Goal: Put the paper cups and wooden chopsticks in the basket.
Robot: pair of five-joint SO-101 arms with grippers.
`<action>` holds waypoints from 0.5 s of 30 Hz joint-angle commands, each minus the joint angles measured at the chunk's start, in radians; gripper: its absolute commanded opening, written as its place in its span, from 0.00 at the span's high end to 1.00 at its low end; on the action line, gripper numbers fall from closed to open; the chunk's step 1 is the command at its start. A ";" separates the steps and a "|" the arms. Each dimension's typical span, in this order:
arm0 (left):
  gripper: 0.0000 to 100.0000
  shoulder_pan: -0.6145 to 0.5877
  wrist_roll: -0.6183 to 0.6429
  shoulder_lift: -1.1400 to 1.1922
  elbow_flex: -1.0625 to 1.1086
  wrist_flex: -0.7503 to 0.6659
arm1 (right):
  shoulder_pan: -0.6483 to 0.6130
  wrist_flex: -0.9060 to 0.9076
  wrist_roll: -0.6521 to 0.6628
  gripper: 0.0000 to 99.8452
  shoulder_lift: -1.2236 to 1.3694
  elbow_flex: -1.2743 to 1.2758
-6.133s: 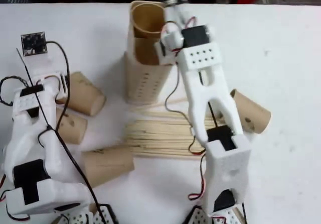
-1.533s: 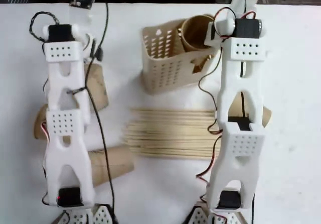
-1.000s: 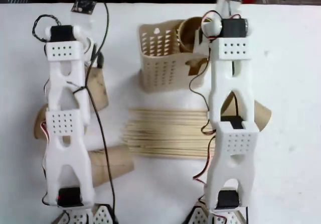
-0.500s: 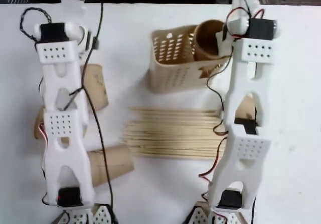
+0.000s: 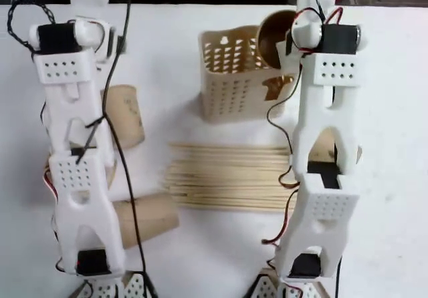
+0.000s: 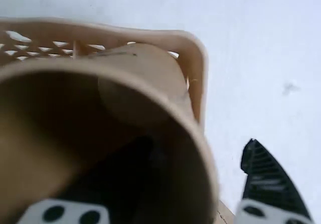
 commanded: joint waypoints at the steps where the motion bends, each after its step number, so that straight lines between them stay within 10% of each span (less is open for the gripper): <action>1: 0.77 -0.015 0.003 -0.068 0.008 0.005 | -0.021 -0.039 0.009 0.63 -0.048 -0.005; 15: 0.77 -0.013 0.003 -0.070 -0.069 0.006 | -0.022 -0.277 0.006 0.58 -0.077 -0.005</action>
